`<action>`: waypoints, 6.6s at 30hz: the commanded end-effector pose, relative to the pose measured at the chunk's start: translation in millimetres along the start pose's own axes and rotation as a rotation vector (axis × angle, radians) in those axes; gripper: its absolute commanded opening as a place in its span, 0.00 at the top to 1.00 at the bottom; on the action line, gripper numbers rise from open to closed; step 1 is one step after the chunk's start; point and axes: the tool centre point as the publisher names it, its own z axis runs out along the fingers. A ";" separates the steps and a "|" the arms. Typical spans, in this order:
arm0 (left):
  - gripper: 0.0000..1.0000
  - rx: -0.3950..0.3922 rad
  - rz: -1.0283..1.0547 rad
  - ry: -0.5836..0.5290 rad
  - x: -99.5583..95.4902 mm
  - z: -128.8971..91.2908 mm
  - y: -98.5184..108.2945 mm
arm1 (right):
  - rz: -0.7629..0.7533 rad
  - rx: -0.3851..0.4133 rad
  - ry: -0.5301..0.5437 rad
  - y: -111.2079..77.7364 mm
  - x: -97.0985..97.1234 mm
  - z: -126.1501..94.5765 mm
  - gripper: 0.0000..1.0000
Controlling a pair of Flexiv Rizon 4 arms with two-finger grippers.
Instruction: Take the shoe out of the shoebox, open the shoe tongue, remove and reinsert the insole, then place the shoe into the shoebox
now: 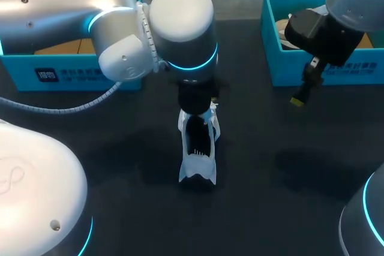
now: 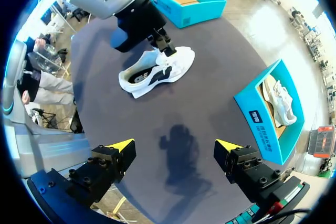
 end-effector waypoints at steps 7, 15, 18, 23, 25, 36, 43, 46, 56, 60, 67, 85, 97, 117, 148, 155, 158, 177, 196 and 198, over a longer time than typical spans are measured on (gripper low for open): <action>0.50 0.053 0.002 -0.030 2.1 -1.0 -30.4 | 0.001 0.005 0.002 2.3 -1.0 0.7 0.00; 0.46 0.066 0.010 -0.025 6.4 -3.9 -41.3 | 0.001 0.005 0.002 2.3 -1.0 0.7 0.00; 0.49 0.055 0.005 -0.022 8.5 -5.7 -32.2 | 0.001 0.005 0.002 2.3 -1.0 0.7 0.00; 0.49 0.038 0.005 -0.016 6.2 -3.4 -20.4 | 0.001 0.005 0.002 2.3 -1.0 0.7 0.00; 0.50 0.038 0.011 -0.015 4.5 -4.1 -20.0 | 0.001 0.005 0.002 2.3 -1.0 0.7 0.00; 0.50 0.081 0.092 0.017 8.6 1.6 -37.7 | 0.001 0.005 0.002 2.3 -1.0 0.7 0.00; 0.51 0.102 0.116 0.020 11.2 0.8 -51.2 | 0.001 0.005 0.002 2.3 -1.0 0.7 0.00; 0.50 0.107 0.121 0.021 10.0 2.6 -56.0 | 0.001 0.005 0.002 2.3 -1.0 0.7 0.00; 0.51 0.091 0.086 -0.008 4.4 -5.5 -42.3 | 0.001 0.005 0.002 2.3 -1.0 0.7 0.00; 0.51 0.120 0.089 -0.014 0.1 0.5 -53.7 | 0.001 0.005 0.002 2.3 -1.0 0.7 0.00; 0.52 0.187 0.098 -0.017 -7.1 11.2 -84.9 | 0.001 0.005 0.002 2.3 -1.0 0.7 0.00; 0.65 0.131 0.021 -0.018 7.1 -9.2 -74.9 | 0.001 0.005 0.002 2.3 -1.0 0.7 0.00; 0.92 0.163 -0.025 -0.004 3.1 7.6 -81.6 | 0.001 0.005 0.002 2.3 -1.0 0.7 0.00; 0.72 0.220 -0.195 0.014 5.6 -14.8 -82.6 | 0.001 0.005 0.002 2.3 -1.0 0.7 0.00; 0.00 0.293 -1.210 0.095 66.3 -82.5 -117.4 | 0.001 0.005 0.002 2.3 -1.0 0.7 0.00; 0.00 0.293 -1.210 0.095 66.3 -82.5 -117.4 | 0.001 0.005 0.002 2.3 -1.0 0.7 0.00; 0.00 0.293 -1.210 0.095 66.3 -82.5 -117.4 | 0.001 0.005 0.002 2.3 -1.0 0.7 0.00; 0.00 0.190 -1.558 0.265 50.4 -72.8 -138.5 | 0.001 0.005 0.002 2.3 -1.0 0.7 0.00; 0.00 0.242 -1.583 0.224 -1.7 -22.1 -167.2 | 0.001 0.005 0.002 2.3 -1.0 0.7 0.00; 0.00 0.247 -1.593 0.231 -4.9 -16.4 -171.2 | 0.001 0.005 0.002 2.3 -1.0 0.7 0.00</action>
